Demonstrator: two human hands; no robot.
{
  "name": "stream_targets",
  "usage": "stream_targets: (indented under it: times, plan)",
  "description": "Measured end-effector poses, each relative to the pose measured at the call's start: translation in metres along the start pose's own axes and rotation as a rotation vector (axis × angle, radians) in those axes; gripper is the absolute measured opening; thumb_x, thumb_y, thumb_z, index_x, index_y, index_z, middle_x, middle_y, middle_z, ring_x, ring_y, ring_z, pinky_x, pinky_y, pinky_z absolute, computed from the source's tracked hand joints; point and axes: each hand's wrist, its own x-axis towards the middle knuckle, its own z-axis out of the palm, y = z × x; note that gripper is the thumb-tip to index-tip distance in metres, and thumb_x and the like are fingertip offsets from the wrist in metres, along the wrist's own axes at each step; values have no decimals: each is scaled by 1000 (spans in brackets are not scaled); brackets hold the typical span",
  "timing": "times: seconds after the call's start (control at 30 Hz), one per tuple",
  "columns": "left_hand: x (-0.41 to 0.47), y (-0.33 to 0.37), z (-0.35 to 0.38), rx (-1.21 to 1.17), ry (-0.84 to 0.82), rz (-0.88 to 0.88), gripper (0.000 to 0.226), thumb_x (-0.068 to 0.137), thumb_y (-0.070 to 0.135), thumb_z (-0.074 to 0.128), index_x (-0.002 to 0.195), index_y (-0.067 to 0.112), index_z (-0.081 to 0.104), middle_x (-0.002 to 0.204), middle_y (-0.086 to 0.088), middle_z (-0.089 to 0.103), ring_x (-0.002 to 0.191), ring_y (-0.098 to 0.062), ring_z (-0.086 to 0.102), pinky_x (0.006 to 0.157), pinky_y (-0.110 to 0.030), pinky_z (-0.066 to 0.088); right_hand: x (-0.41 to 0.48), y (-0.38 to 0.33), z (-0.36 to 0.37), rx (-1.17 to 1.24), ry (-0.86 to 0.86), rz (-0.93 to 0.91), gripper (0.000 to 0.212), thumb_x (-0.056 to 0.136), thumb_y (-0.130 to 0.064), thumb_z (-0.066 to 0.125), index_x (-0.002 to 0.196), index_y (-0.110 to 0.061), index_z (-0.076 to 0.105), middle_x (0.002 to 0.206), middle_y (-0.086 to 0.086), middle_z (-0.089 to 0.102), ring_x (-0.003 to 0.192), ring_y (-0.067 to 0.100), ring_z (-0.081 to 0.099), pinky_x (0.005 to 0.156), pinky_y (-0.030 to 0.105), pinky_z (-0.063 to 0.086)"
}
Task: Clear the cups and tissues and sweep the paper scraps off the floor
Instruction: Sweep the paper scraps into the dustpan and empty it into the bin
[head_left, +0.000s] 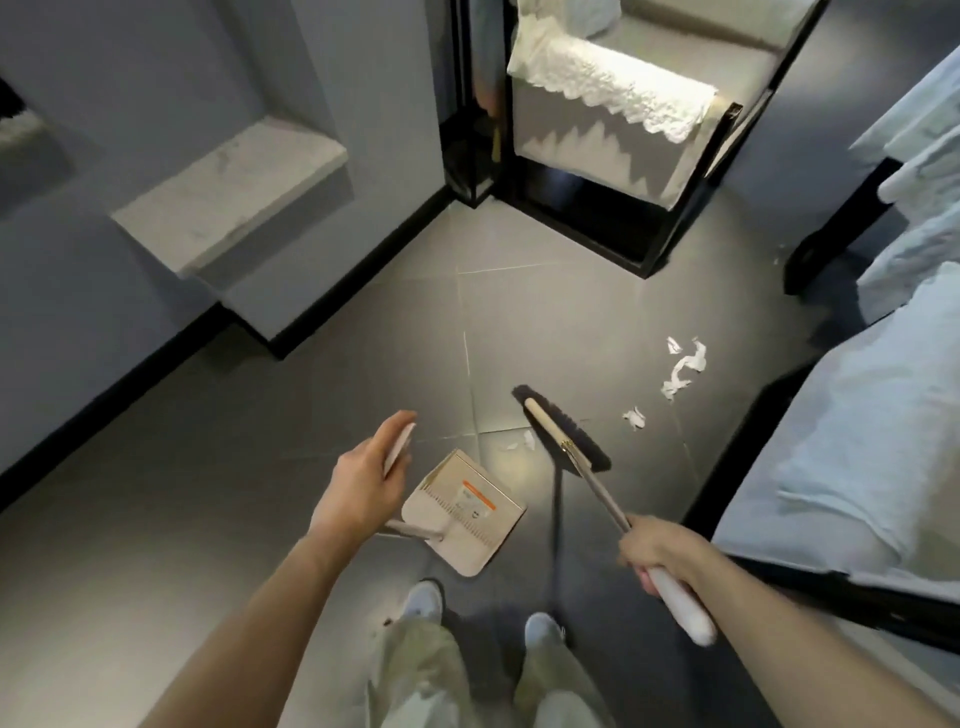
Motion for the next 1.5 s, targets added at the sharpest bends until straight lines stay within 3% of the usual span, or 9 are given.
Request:
stream_targets:
  times: [0.2, 0.37, 0.5, 0.7, 0.83, 1.03, 1.23, 1.37, 1.5]
  plan:
    - [58, 6, -4, -27, -130, 122, 43, 94, 14, 49, 132, 33, 40, 108, -5, 60, 90, -25, 59, 82, -37, 50, -25, -54, 20, 50, -80, -51, 50, 78, -2, 57, 126, -13, 48, 69, 5, 58, 49, 12, 56, 46, 23, 46]
    - [76, 6, -9, -66, -176, 155, 43, 93, 15, 50, 131, 34, 42, 111, -10, 63, 95, -29, 58, 85, -35, 45, -56, -76, 16, 433, -334, 17, 62, 85, 8, 45, 138, -25, 40, 40, -2, 39, 32, 7, 34, 37, 15, 32]
    - [92, 3, -22, -77, -238, 213, 42, 94, 16, 50, 128, 38, 41, 105, -7, 63, 77, -16, 59, 72, -28, 45, -76, -69, 9, 534, -246, 30, 65, 82, 8, 47, 136, -29, 43, 44, 0, 41, 34, 8, 34, 37, 15, 33]
    - [133, 34, -16, -69, -312, 284, 43, 95, 16, 49, 131, 39, 41, 119, -9, 60, 93, -21, 55, 83, -29, 41, -67, -44, -26, 650, -40, 1, 63, 78, 6, 50, 131, -27, 45, 39, 2, 45, 33, 11, 37, 38, 17, 36]
    - [168, 75, 3, -42, -358, 363, 46, 96, 14, 49, 136, 34, 39, 136, -6, 52, 116, -30, 54, 98, -39, 41, -47, -21, -62, 617, 125, -3, 54, 69, 0, 52, 121, -13, 53, 48, 10, 52, 42, 21, 47, 47, 26, 41]
    - [237, 134, 54, 58, -457, 478, 46, 95, 12, 51, 137, 27, 40, 137, -4, 52, 112, -31, 56, 96, -38, 43, 12, 9, -147, 601, 335, 90, 44, 74, 4, 45, 116, -8, 53, 63, 16, 56, 49, 26, 52, 48, 28, 45]
    - [300, 191, 104, 155, -580, 524, 48, 95, 18, 51, 138, 35, 36, 132, -1, 55, 103, -23, 58, 89, -29, 42, 73, 43, -257, 554, 331, 185, 44, 76, 6, 47, 118, 1, 54, 80, 18, 55, 70, 30, 54, 63, 33, 46]
    - [324, 209, 120, 111, -517, 503, 47, 95, 17, 52, 136, 34, 39, 130, -1, 56, 98, -19, 59, 87, -30, 46, 102, 57, -299, 473, 258, 225, 45, 80, 3, 49, 124, 3, 52, 91, 20, 58, 78, 31, 57, 69, 34, 48]
    - [334, 226, 134, 79, -505, 486, 46, 95, 19, 51, 137, 35, 38, 128, -2, 57, 102, -22, 58, 90, -35, 46, 108, 57, -304, 383, 131, 229, 54, 83, 3, 47, 136, -2, 40, 83, 14, 54, 68, 24, 54, 57, 29, 46]
